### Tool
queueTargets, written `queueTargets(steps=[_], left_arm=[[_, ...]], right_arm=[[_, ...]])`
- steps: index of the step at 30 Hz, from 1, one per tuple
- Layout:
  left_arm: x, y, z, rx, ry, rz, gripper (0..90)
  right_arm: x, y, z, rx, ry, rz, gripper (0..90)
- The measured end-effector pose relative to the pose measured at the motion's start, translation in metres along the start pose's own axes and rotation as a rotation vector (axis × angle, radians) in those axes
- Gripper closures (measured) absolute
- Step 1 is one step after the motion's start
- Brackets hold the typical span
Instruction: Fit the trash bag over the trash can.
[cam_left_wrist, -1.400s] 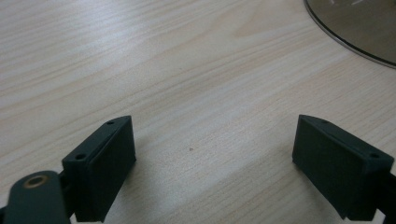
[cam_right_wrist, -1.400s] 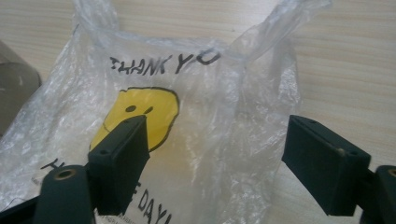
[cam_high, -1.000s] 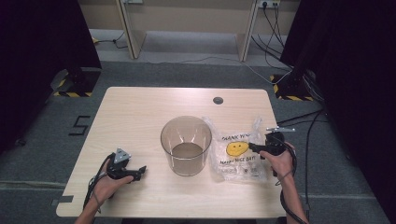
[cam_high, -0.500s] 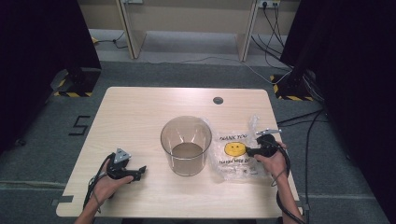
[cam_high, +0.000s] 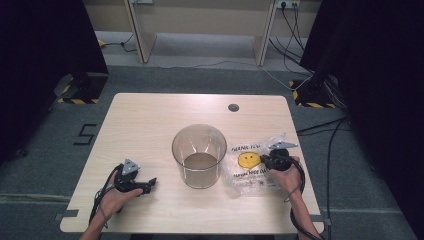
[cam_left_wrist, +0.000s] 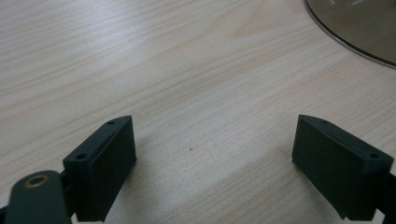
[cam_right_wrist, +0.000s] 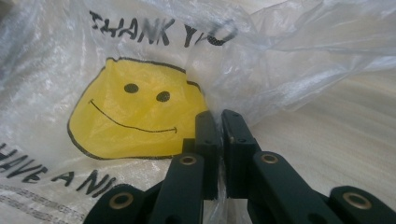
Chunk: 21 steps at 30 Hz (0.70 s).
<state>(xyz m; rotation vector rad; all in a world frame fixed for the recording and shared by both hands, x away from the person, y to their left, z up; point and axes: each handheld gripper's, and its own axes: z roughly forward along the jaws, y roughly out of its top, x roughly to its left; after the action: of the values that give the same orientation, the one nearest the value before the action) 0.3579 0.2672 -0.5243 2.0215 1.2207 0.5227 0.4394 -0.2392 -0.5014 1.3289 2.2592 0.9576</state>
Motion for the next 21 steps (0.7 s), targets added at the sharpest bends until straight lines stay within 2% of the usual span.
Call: queueTargets(steps=[4, 6, 7, 12, 18, 21], left_arm=[[0.0, 0.0, 0.0, 0.0, 0.001, 0.0, 12.4], [0.0, 0.0, 0.0, 0.0, 0.0, 0.0, 12.4], [0.0, 0.0, 0.0, 0.0, 0.0, 0.0, 12.4], [0.0, 0.0, 0.0, 0.001, 0.0, 0.001, 12.3], [0.0, 0.0, 0.0, -0.002, 0.0, 0.0, 12.3], [0.0, 0.0, 0.0, -0.001, 0.001, 0.0, 12.4]], right_arm=[[0.0, 0.011, -0.016, -0.092, -0.009, 0.015, 88.0], [-0.004, 0.017, -0.029, -0.16, -0.01, 0.041, 88.2], [-0.004, 0.017, -0.029, -0.16, -0.01, 0.041, 88.2], [-0.014, 0.03, -0.051, -0.267, -0.017, 0.076, 88.5], [-0.016, 0.046, -0.069, -0.347, -0.012, 0.082, 88.7], [-0.016, 0.049, -0.073, -0.368, -0.002, 0.092, 88.8]])
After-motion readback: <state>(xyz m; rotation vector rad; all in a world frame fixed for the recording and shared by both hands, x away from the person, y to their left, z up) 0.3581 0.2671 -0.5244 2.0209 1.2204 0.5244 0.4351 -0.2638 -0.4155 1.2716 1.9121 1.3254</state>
